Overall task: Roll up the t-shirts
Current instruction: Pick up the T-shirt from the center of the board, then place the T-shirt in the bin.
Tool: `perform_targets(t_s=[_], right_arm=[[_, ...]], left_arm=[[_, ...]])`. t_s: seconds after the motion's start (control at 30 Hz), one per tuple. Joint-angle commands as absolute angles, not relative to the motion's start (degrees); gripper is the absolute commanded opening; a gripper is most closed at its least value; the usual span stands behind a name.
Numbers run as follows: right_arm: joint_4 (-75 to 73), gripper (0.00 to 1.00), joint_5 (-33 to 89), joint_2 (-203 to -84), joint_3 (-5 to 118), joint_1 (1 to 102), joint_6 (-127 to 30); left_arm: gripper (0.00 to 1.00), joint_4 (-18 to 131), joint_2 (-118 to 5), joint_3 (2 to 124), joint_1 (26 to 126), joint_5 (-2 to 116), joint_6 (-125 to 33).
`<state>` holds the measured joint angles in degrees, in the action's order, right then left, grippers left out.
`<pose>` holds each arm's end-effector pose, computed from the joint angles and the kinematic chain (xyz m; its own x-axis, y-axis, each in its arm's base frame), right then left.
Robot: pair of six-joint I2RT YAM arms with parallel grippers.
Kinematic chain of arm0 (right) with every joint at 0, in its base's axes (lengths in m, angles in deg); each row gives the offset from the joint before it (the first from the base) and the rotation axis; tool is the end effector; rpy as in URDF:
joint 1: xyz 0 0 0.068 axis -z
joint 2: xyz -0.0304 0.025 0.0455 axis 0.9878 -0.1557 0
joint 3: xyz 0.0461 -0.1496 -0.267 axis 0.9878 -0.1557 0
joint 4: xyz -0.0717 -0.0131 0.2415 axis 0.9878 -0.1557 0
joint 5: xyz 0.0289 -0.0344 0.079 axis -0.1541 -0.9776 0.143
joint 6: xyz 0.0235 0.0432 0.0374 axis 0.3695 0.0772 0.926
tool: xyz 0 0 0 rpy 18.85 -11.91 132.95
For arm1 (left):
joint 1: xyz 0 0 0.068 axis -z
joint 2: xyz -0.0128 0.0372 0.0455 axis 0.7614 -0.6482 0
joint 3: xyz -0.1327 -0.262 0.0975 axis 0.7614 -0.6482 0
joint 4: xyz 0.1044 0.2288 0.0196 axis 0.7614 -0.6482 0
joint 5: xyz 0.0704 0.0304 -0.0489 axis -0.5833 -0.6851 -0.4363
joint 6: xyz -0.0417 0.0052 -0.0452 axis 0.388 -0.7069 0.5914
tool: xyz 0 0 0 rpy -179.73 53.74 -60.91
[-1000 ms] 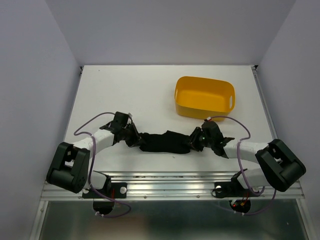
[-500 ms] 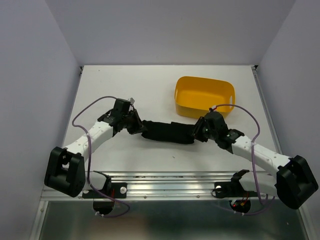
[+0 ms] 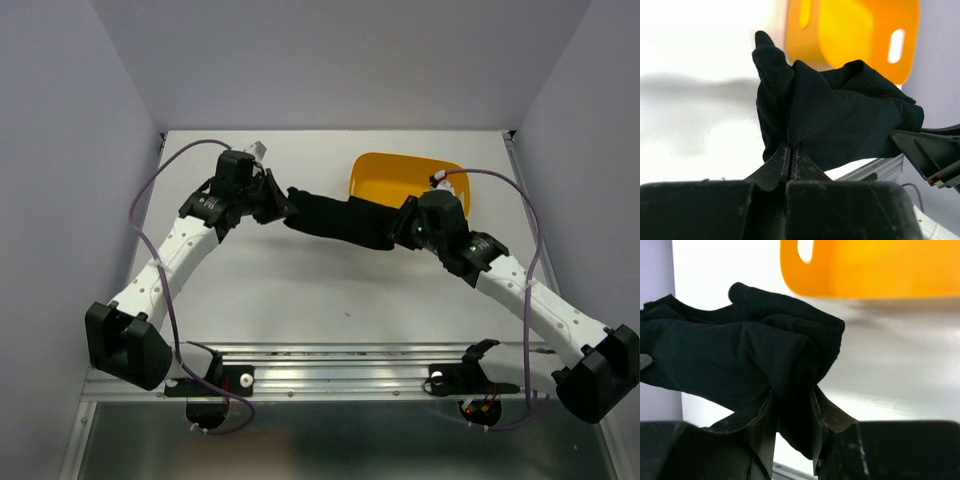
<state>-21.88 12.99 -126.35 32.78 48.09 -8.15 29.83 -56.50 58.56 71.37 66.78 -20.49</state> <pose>0.1971 0.1203 0.3273 -0.6431 0.4503 -0.6194 0.0390 0.8271 0.5607 0.2593 -0.1190 0.3706 -0.7531 -0.3151 -0.5775 0.1771 0.7483 -0.6393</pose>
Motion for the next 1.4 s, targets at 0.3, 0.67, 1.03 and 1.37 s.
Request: perform_targets(t_s=[0.3, 0.67, 1.03, 1.37], right_arm=[[-27.5, 0.01, 4.4, -134.9, 50.2, 62.1, -25.8], [-25.1, 0.01, 8.7, -144.1, 50.2, 74.0, -32.4], [-23.4, 0.01, 14.5, -151.6, 48.7, 78.1, -35.3], [-24.4, 0.01, 14.3, -156.3, 49.2, 78.1, -36.7]], left_arm=[[0.00, 31.8, -77.0, 90.0, 75.9, 63.4, -24.3], [0.00, 25.9, -99.0, 115.5, 82.2, 62.2, -26.4], [0.00, 24.2, -109.9, 119.2, 84.1, 65.8, -29.0], [0.00, 20.5, -112.8, 118.3, 85.0, 63.5, -31.6]])
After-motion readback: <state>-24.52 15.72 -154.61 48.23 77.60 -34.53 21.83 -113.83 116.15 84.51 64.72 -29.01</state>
